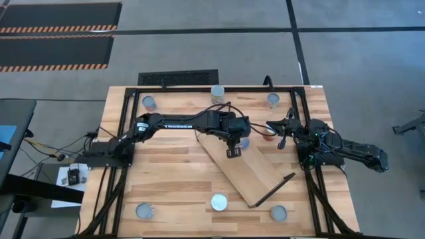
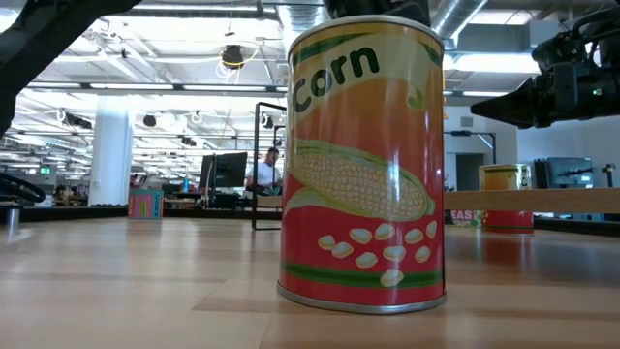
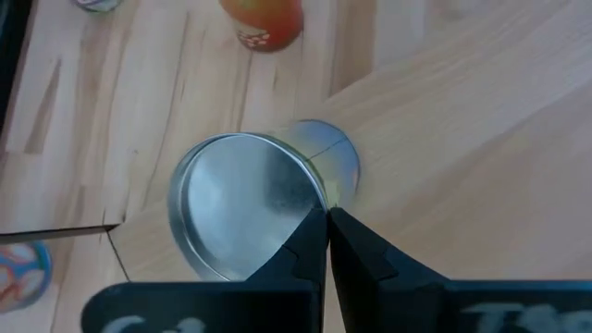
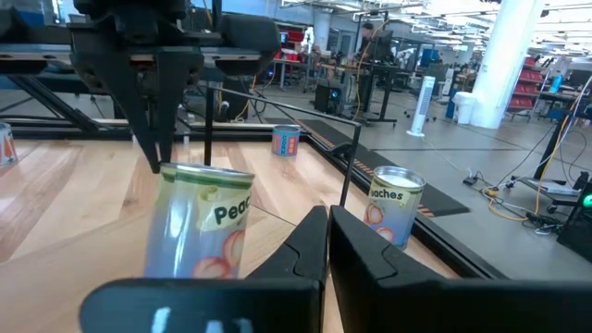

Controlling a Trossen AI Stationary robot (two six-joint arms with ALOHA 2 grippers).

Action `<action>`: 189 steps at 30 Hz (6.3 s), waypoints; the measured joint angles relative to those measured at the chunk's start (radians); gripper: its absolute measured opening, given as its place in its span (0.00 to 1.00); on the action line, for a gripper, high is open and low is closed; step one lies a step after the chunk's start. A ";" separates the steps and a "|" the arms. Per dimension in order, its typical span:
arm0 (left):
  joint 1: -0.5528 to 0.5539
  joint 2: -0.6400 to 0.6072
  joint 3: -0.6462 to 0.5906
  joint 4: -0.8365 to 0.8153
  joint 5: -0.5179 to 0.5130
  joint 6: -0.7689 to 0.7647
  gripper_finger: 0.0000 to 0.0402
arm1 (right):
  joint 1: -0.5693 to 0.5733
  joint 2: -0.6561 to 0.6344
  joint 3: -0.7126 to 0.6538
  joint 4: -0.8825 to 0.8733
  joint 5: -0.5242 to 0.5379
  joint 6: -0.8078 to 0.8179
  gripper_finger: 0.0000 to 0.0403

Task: Pick and place cans onto a shelf
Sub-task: Put the bottom canned peaches on the shelf, then put the canned peas on the shelf

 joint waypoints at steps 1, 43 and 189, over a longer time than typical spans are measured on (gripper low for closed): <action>0.000 0.000 0.000 0.000 0.001 0.000 0.00 | 0.000 0.000 0.000 0.000 0.000 0.000 0.09; -0.008 -0.002 -0.001 0.007 -0.026 -0.002 0.14 | 0.000 0.000 0.000 0.000 0.000 0.000 0.09; 0.224 -1.605 -1.738 1.162 -0.167 -0.175 0.00 | 0.022 1.401 1.214 -0.941 -0.053 0.059 0.01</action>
